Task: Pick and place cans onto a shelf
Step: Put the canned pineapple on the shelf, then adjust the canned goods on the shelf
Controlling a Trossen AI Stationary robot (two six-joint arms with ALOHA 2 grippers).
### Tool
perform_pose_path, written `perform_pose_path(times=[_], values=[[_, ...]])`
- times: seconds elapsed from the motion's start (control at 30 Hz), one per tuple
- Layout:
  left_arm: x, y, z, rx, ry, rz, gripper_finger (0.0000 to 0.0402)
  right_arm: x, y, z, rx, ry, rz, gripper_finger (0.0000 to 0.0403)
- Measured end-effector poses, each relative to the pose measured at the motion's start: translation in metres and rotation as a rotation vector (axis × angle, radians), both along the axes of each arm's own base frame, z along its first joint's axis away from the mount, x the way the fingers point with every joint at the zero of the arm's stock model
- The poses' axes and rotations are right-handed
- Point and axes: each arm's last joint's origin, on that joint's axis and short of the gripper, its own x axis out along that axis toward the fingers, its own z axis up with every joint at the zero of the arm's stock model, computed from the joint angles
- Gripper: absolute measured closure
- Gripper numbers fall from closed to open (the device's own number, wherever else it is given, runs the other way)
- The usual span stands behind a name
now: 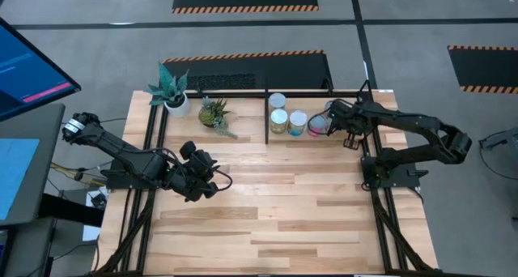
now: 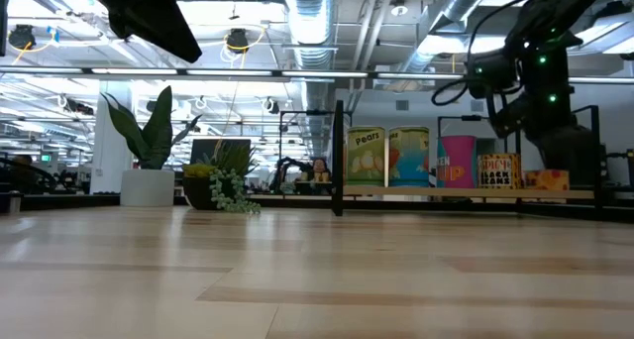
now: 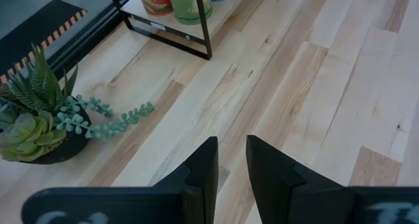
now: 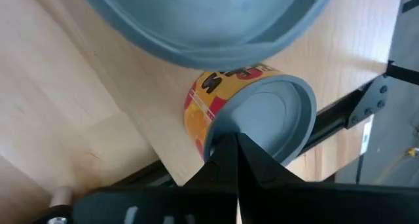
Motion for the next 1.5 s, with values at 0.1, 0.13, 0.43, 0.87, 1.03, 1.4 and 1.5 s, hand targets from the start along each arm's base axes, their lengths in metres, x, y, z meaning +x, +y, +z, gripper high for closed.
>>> perform_pose_path(times=[0.1, 0.13, 0.43, 0.87, 1.03, 1.4, 1.5], values=[[0.000, 0.000, 0.000, -0.001, 0.000, 0.001, 0.0332, 0.001, 0.000, 0.000, 0.018, -0.017, 0.004, 0.0395], [0.000, 0.000, 0.000, -0.001, 0.000, 0.001, 0.0332, 0.001, 0.000, 0.000, 0.021, -0.020, 0.004, 0.0395], [0.000, 0.000, 0.000, 0.000, -0.001, 0.002, 0.0332, 0.001, 0.001, 0.001, 0.024, -0.023, 0.002, 0.0395], [0.000, 0.000, 0.000, 0.009, 0.002, -0.003, 0.0332, 0.011, 0.003, 0.018, -0.007, -0.040, 0.022, 0.0395], [0.000, 0.000, 0.000, 0.009, 0.002, -0.003, 0.0332, 0.010, 0.002, 0.033, -0.045, -0.005, -0.018, 0.0395], [0.000, 0.000, 0.000, -0.008, -0.010, 0.014, 0.0332, 0.033, -0.015, 0.105, -0.113, -0.319, -0.003, 0.0395], [0.000, 0.000, 0.000, -0.008, -0.010, 0.014, 0.0332, 0.042, -0.028, 0.104, -0.090, -0.403, -0.013, 0.0395]])
